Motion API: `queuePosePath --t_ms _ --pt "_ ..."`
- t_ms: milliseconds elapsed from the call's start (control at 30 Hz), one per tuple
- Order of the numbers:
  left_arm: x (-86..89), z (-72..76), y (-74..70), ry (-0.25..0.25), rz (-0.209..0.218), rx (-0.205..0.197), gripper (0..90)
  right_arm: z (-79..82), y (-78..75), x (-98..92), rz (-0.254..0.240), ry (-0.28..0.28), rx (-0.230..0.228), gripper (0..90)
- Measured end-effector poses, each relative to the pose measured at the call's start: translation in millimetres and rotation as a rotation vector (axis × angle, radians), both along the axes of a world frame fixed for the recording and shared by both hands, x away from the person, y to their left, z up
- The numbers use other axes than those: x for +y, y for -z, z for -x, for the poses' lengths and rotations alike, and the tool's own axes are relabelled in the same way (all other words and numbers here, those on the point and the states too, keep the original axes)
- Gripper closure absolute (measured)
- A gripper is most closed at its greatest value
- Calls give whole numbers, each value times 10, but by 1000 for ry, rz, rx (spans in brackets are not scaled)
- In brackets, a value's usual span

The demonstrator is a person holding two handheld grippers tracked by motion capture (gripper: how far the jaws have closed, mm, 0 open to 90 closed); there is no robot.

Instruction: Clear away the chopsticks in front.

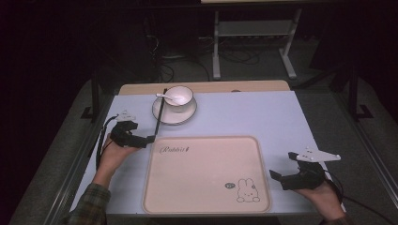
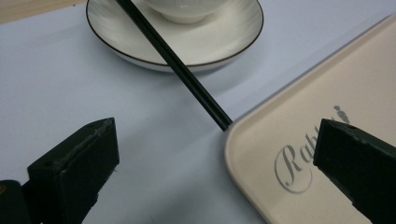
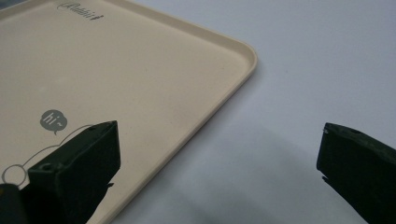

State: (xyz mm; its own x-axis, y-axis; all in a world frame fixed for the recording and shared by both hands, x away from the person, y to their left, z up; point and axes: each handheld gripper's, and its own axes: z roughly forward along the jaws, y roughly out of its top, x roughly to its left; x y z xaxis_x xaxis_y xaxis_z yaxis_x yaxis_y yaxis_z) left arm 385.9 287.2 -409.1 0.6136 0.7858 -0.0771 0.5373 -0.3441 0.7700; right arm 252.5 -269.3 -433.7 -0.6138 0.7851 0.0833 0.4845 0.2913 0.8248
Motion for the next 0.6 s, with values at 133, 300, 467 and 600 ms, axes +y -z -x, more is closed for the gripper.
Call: queuePosePath --t_ms 133,300,467,600 --pt "-36 -120 -16 0 -4 3 0 5 1 -3 -2 -1 3 0" --pt "-89 -295 -33 -4 -3 13 2 8 -1 -13 -6 3 4 0" --pt "-182 -463 -97 -3 -23 0 139 17 -5 -24 -8 4 4 0" --pt "-235 -574 -112 -21 -35 0 189 23 -7 -43 -13 7 4 0"
